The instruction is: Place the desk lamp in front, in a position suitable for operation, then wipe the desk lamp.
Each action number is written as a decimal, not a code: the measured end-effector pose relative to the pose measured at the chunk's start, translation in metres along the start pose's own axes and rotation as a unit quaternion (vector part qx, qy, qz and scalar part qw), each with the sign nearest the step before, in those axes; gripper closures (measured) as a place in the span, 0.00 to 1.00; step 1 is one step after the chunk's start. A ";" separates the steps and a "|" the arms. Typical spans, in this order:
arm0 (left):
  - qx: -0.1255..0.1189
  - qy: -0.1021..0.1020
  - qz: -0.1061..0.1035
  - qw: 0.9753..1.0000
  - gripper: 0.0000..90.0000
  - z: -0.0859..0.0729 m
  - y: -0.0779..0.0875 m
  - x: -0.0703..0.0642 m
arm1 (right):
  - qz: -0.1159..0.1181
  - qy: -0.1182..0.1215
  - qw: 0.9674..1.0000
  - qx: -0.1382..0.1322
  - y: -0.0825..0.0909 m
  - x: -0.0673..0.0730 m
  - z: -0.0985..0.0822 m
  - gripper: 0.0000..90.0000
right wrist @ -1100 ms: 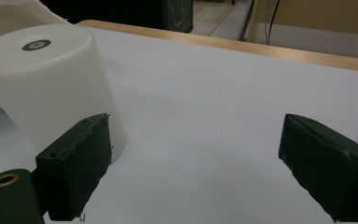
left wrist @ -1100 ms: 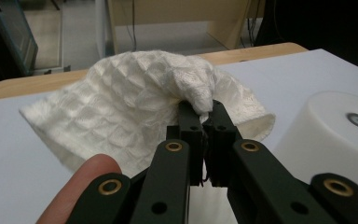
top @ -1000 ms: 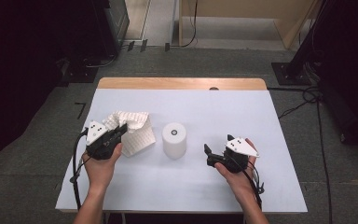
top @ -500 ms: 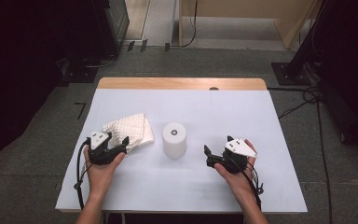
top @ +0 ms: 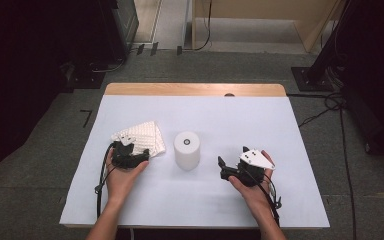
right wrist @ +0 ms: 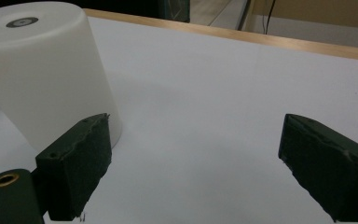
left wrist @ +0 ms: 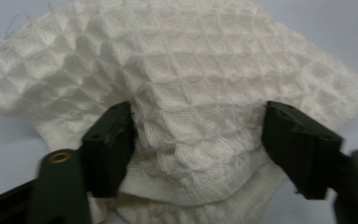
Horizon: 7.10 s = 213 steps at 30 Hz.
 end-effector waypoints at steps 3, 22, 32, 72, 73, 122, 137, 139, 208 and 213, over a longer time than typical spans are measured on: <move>-0.009 -0.003 -0.017 1.000 0.76 0.000 0.002 -0.001 | 0.001 0.002 1.000 0.005 -0.001 0.003 -0.003 0.10; -0.201 -0.052 -0.149 0.967 0.96 0.053 0.116 -0.032 | 0.052 0.008 0.998 -0.017 0.009 0.035 0.014 0.15; -0.250 -0.070 -0.175 0.950 0.95 0.069 0.164 -0.049 | 0.110 0.022 0.993 -0.029 0.020 0.075 0.026 0.16; -0.295 -0.180 -0.311 0.886 0.95 0.051 0.183 -0.147 | 0.308 -0.072 0.947 -0.055 0.058 0.109 0.081 0.00; -0.291 -0.179 -0.313 0.886 0.95 0.050 0.180 -0.149 | 0.312 -0.081 0.945 -0.052 0.057 0.108 0.081 0.00; -0.224 -0.032 -0.258 0.939 0.10 0.039 0.106 -0.081 | -0.041 -0.084 0.994 -0.048 0.025 -0.071 0.037 0.28; -0.184 -0.055 -0.262 0.946 0.07 0.027 0.076 -0.099 | -0.091 -0.075 0.993 -0.025 0.017 -0.094 0.016 0.19; -0.177 -0.058 -0.267 0.945 0.03 0.025 0.072 -0.105 | -0.093 -0.072 0.993 -0.024 0.016 -0.095 0.015 0.18; -0.090 -0.166 -0.171 0.967 0.09 -0.015 0.045 -0.094 | -0.093 -0.062 0.987 0.115 -0.062 -0.093 -0.037 0.07; -0.112 -0.136 -0.174 0.969 0.08 -0.013 0.043 -0.092 | -0.105 -0.043 0.982 0.151 -0.066 -0.095 -0.046 0.08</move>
Point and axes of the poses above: each handheld gripper's, and its own axes: y roughly backward along the jaws, z roughly out of its top, x roughly to its left, the point moved 9 cm from there along -y, roughly forward along the jaws, and after that the axes turned 4 degrees about -z, right-handed, at the moved point
